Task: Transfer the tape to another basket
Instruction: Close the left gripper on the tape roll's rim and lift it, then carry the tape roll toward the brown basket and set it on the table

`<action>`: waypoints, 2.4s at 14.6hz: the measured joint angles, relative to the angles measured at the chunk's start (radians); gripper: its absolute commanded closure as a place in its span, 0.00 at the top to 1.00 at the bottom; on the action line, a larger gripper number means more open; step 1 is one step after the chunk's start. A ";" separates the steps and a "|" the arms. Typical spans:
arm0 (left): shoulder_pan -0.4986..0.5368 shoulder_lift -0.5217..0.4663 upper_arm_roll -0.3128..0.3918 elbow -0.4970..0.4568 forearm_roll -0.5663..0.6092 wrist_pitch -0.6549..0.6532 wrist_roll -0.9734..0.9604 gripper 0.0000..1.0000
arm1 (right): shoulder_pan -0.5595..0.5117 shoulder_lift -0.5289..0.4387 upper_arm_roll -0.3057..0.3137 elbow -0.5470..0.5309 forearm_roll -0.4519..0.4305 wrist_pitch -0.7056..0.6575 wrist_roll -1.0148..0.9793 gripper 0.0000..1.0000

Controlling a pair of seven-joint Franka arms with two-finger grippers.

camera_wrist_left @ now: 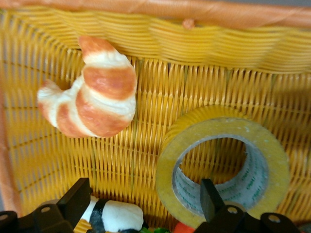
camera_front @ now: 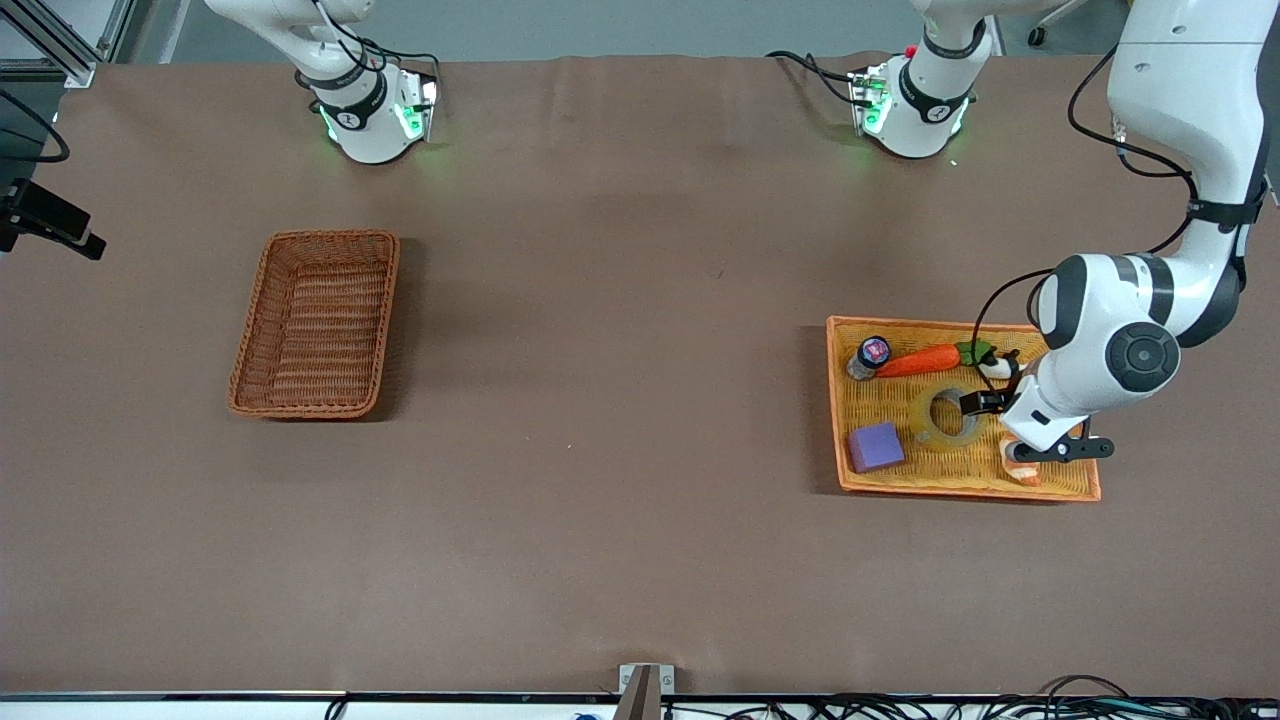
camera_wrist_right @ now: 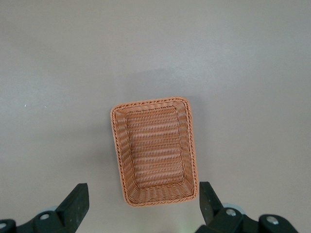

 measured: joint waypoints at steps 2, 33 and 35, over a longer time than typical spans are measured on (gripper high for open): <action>0.000 0.018 0.000 0.000 0.000 0.008 0.000 1.00 | 0.000 0.000 0.000 0.000 0.000 0.000 0.000 1.00; -0.280 0.045 -0.234 0.404 -0.029 -0.311 -0.480 0.00 | 0.000 0.000 -0.001 0.000 0.000 0.000 -0.001 1.00; -0.366 0.110 -0.234 0.460 -0.029 -0.291 -0.604 0.00 | 0.000 0.001 -0.001 0.000 0.000 0.000 -0.005 1.00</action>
